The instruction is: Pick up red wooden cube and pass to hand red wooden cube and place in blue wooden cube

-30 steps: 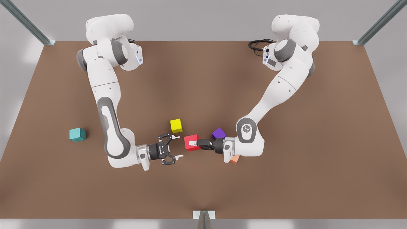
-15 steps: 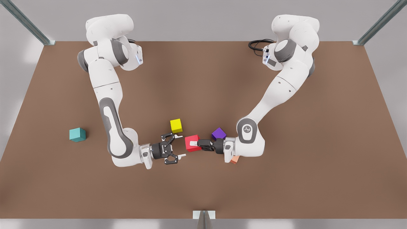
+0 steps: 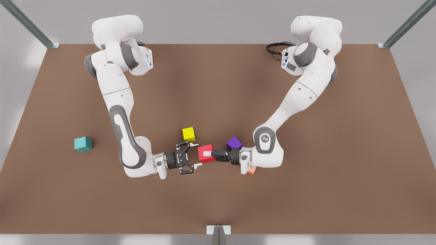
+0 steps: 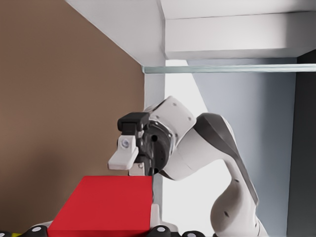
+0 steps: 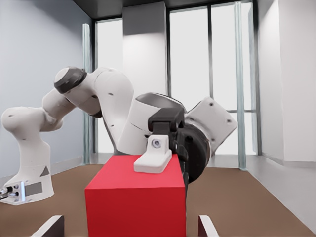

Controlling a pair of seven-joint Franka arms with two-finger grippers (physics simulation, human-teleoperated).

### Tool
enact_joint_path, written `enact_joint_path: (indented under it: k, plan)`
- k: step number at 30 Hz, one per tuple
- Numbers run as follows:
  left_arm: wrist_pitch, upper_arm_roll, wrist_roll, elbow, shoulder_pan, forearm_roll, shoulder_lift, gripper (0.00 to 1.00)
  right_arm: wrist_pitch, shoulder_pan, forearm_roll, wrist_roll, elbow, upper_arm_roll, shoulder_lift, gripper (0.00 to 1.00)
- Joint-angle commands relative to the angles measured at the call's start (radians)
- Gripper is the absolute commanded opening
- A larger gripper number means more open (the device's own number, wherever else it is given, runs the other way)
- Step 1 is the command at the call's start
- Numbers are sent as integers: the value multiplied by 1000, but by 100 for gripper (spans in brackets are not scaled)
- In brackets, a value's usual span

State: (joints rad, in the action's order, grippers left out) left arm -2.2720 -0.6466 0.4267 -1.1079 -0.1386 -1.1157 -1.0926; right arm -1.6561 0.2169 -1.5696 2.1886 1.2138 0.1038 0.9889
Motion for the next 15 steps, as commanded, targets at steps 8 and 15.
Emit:
enact_joint_path:
  k: [8,15]
  plan:
    - [-8,-1,35,3,-10,-15,-6,69,-88,16,-23,26,-5,37,13,100]
    - [-8,-1,35,3,-9,-13,-4,73,-96,16,-23,22,-5,50,14,85]
